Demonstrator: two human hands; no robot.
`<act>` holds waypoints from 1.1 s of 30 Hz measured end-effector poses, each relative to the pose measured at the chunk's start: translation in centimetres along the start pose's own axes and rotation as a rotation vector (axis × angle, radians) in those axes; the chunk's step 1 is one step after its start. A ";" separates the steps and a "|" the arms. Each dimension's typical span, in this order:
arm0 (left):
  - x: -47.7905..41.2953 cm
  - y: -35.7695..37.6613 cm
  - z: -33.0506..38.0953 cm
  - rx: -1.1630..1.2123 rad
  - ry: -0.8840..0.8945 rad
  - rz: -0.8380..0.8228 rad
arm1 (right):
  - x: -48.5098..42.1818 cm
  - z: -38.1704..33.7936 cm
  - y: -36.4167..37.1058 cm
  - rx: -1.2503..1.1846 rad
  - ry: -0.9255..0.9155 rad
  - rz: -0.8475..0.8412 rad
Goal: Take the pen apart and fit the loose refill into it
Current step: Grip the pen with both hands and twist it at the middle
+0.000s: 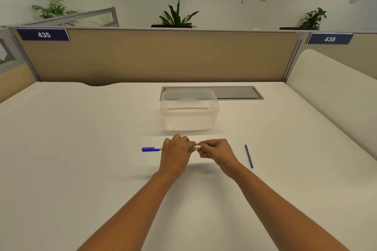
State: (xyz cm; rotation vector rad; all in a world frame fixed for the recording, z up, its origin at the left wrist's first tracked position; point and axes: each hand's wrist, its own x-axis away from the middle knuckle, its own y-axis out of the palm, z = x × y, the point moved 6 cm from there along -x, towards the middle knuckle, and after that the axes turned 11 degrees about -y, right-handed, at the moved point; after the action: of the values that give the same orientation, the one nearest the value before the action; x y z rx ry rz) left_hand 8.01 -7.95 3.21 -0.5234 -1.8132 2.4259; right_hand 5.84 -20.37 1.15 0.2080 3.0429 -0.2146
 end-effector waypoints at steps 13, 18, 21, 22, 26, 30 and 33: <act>0.2 -0.2 -0.6 0.034 -0.040 0.029 | 0.1 0.7 1.0 -0.164 0.237 -0.078; 0.1 0.0 -0.5 0.026 -0.023 0.018 | 0.3 1.0 1.6 -0.090 0.289 -0.112; 0.2 0.1 -0.4 0.032 -0.011 0.004 | 0.4 0.8 1.7 -0.089 0.268 -0.105; 0.2 0.1 -0.4 0.036 -0.006 0.001 | 0.4 0.7 1.7 -0.087 0.250 -0.106; 0.2 0.1 -0.2 0.051 -0.001 -0.004 | 0.2 0.4 1.7 -0.071 0.154 -0.094; -0.3 -0.1 -0.1 0.105 -0.017 -0.028 | 0.0 0.2 1.3 -0.045 0.078 -0.041; -0.7 -0.1 -0.1 0.152 -0.034 -0.058 | -0.1 0.2 1.1 -0.033 0.031 -0.029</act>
State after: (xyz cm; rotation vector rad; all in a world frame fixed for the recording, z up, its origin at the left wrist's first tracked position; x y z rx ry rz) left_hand 8.67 -7.97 3.45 -0.4134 -1.6143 2.5217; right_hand 6.07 -19.30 0.85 0.1666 3.0793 -0.1641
